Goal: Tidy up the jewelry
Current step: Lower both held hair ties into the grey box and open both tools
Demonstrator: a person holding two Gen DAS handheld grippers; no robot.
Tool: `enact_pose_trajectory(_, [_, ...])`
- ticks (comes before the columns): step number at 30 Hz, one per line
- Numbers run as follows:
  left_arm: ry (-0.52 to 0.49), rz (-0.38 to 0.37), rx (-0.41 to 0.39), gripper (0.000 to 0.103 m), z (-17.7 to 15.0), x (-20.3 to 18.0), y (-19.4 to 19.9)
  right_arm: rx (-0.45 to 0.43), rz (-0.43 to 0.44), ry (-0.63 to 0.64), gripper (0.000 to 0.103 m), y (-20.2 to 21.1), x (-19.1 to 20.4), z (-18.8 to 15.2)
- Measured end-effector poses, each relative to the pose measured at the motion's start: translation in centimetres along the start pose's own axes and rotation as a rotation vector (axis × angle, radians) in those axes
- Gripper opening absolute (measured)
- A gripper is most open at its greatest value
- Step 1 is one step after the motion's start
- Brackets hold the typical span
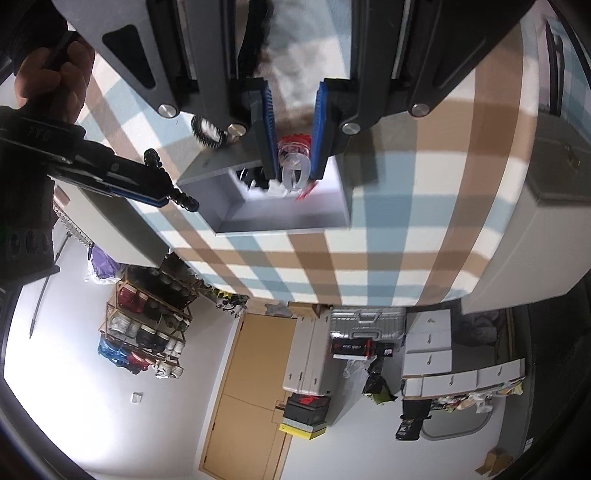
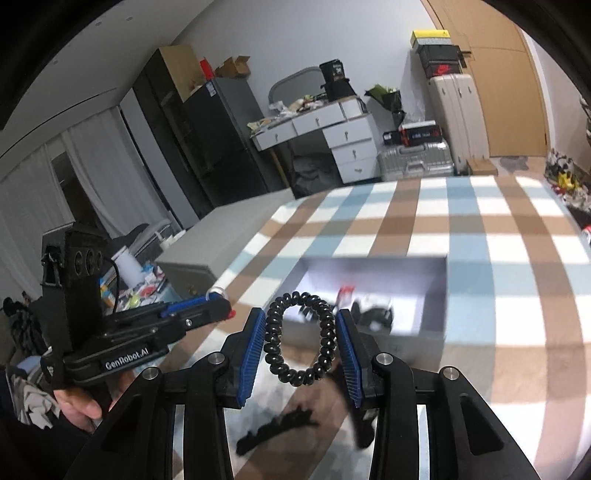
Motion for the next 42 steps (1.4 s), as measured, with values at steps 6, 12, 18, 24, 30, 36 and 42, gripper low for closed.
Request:
enact_pose_trajectory(6, [-0.012,-0.032,0.022,0.012,2.1,-0.6,-3.4,-0.016,-0.006,0.007,0.038,-0.5,-1.4,3.0])
enact_pose_trajectory(12, [-0.029,-0.049,0.062,0.012,2.5,-1.5,-5.6,0.01,-0.007,-0.006,0.038,-2.6,-3.4,4.2])
enact_pose_trajectory(18, [-0.03,-0.064,0.097,0.012,2.4,-1.8,-7.1,0.057,-0.007,-0.038,0.038,-4.9,-5.4,4.1])
enact_pose_trajectory(24, [-0.025,-0.079,0.121,0.012,2.0,-2.1,-7.9,0.111,-0.034,-0.078,0.038,-6.7,-7.4,3.4])
enact_pose_trajectory(30, [-0.018,-0.095,0.139,0.012,2.0,-2.0,-8.4,0.122,-0.046,-0.061,0.039,-7.2,-7.5,3.4])
enact_pose_trajectory(36, [-0.004,-0.132,0.123,0.013,2.2,-2.1,-8.4,0.12,-0.014,-0.11,0.047,-6.9,-7.8,3.4])
enact_pose_trajectory(42, [0.01,-0.119,0.121,0.027,2.4,-1.8,-7.9,0.073,-0.002,-0.142,0.056,-5.3,-8.0,3.8])
Point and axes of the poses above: each gripper's, at about its wrist camera, not at the fingertips, and y roughly against the way its jaws point, x to its left, z to its top, the point moved 4 cm from there along -y, roughly the way its jaws point, and after that the axes turned 11 degrees about -y, right-handed, at the moved point
